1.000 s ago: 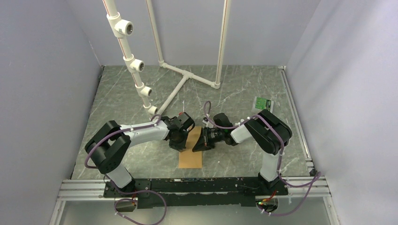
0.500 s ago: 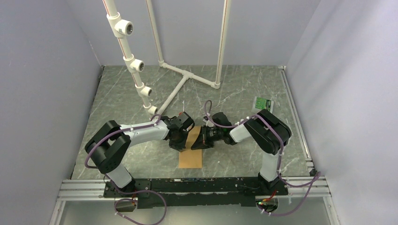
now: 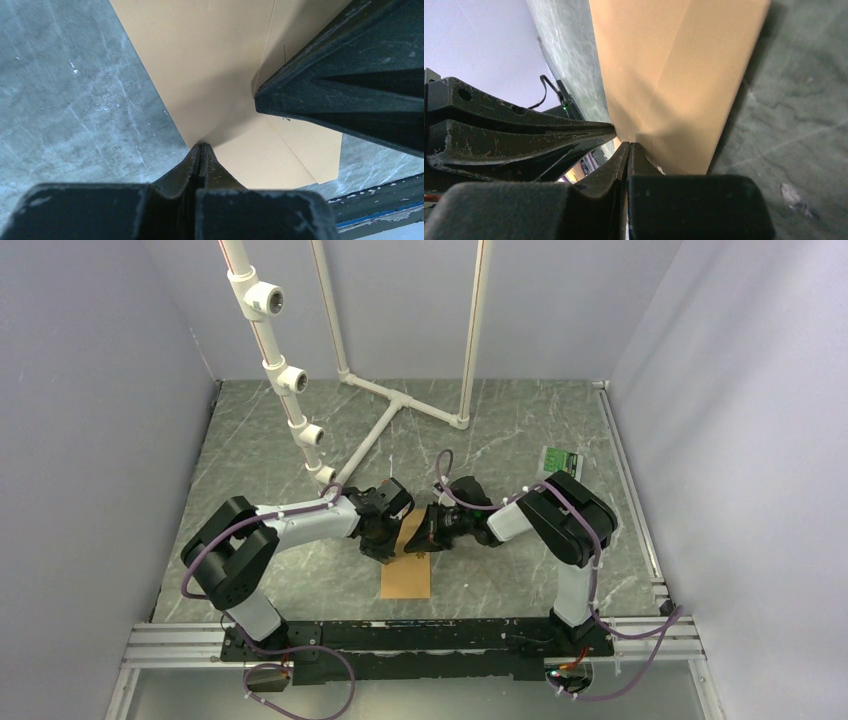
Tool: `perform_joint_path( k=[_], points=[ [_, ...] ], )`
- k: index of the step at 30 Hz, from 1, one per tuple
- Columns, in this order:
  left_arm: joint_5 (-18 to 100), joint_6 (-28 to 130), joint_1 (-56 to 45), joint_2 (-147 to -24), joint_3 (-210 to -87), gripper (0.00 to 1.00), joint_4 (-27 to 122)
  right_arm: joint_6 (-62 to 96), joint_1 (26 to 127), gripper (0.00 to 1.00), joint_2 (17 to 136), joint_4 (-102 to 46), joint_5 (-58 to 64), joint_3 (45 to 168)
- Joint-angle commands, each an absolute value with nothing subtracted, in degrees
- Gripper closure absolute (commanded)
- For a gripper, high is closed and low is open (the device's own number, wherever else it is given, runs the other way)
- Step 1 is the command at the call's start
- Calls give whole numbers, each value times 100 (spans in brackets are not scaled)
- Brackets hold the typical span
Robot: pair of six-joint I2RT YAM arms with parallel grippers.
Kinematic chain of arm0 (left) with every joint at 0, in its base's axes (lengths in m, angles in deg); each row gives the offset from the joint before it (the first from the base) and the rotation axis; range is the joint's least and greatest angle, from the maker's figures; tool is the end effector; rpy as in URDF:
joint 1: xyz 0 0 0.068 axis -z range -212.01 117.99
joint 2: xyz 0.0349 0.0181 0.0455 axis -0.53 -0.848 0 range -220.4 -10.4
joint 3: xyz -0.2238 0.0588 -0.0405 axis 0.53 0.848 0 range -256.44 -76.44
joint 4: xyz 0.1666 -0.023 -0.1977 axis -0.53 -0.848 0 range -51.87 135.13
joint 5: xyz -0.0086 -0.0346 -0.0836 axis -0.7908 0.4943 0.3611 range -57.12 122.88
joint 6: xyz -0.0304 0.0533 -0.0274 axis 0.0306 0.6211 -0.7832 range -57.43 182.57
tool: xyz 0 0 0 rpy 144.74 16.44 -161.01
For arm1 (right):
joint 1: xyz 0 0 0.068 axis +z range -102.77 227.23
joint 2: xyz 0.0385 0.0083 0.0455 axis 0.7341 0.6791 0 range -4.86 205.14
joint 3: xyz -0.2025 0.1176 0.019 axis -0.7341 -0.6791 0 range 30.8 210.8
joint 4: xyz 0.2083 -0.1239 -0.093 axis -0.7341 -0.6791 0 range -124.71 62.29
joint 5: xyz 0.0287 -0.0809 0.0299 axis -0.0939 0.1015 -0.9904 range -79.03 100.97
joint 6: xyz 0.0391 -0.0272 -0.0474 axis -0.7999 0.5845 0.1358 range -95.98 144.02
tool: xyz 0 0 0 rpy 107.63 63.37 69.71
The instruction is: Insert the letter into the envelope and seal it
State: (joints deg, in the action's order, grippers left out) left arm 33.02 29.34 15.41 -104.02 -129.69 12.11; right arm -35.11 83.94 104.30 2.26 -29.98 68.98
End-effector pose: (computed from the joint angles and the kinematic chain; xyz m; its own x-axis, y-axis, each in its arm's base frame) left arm 0.1993 -0.2171 0.1037 -0.9461 0.2197 -0.2379 0.2610 0.9522 -0.1586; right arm 0.2323 0.2171 0.0404 -0.9977 0.0647 -0.0181 0.0164 0.4956 0.8684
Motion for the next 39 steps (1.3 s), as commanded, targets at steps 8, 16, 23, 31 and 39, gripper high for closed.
perform_joint_path(
  k=[8,16,23,31,39],
  points=[
    [3235,3110,1454,-10809,-12840,98,1453,-2975,7979,96,10569,-346,-2159,7076],
    [3235,3152,1403,-10861,-12833,97,1476,-2564,7618,97,10597,-683,-2068,7337],
    [3315,3172,1365,-10888,-12893,98,1474,-2496,7670,97,10540,-633,-2179,7387],
    [3349,3133,1361,-10962,-12876,98,1537,-2695,8101,99,10677,398,-2791,6776],
    [3347,3057,1355,-11131,-12926,97,1447,-2616,8334,99,10822,484,-3074,6846]
  ],
)
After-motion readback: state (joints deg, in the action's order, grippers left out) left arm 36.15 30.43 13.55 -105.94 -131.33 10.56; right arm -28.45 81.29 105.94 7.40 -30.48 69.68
